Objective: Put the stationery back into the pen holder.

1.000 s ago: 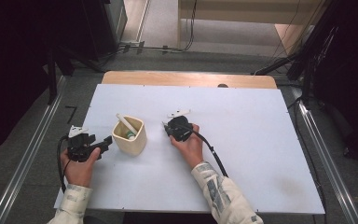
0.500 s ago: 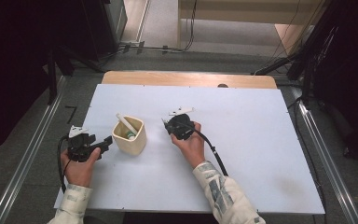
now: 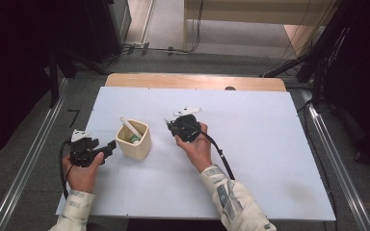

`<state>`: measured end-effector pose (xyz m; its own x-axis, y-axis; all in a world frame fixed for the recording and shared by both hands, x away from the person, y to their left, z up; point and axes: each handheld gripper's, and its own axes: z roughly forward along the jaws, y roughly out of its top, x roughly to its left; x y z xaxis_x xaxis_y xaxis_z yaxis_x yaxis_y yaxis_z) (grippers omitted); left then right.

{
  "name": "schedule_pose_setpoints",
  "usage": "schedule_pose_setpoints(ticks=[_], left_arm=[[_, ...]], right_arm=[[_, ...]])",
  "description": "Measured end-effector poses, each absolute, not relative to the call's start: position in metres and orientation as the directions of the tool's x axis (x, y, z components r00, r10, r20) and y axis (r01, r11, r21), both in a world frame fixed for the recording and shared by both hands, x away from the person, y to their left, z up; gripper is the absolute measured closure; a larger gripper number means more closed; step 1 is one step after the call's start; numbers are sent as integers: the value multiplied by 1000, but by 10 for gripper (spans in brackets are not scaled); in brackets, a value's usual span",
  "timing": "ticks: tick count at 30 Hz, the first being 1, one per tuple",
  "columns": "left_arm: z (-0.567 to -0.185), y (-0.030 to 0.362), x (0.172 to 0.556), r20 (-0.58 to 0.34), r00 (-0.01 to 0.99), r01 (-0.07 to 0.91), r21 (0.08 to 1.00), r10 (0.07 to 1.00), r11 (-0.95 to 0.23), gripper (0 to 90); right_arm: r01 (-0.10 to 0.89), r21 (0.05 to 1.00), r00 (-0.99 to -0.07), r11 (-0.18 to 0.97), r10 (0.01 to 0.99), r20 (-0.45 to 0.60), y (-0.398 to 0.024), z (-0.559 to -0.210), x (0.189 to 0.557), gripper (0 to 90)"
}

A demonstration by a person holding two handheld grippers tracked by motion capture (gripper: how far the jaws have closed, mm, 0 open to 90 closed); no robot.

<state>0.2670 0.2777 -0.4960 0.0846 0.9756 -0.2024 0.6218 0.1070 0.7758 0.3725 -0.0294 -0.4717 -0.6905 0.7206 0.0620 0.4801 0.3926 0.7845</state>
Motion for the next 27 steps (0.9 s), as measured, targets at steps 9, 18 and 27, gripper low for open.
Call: schedule_pose_setpoints(ticks=[9, 18, 27], left_arm=[[-496, 278, 267, -202, 84, 623, 775, 976, 107, 300], [-496, 278, 267, -202, 85, 623, 775, 976, 106, 299], [-496, 278, 267, -203, 85, 623, 775, 976, 107, 300]], right_arm=[[448, 800, -711, 399, 701, 49, -22, -458, 370, 789], [432, 808, -723, 400, 689, 45, -15, -447, 369, 789], [407, 819, -742, 405, 669, 38, -7, -434, 369, 789]])
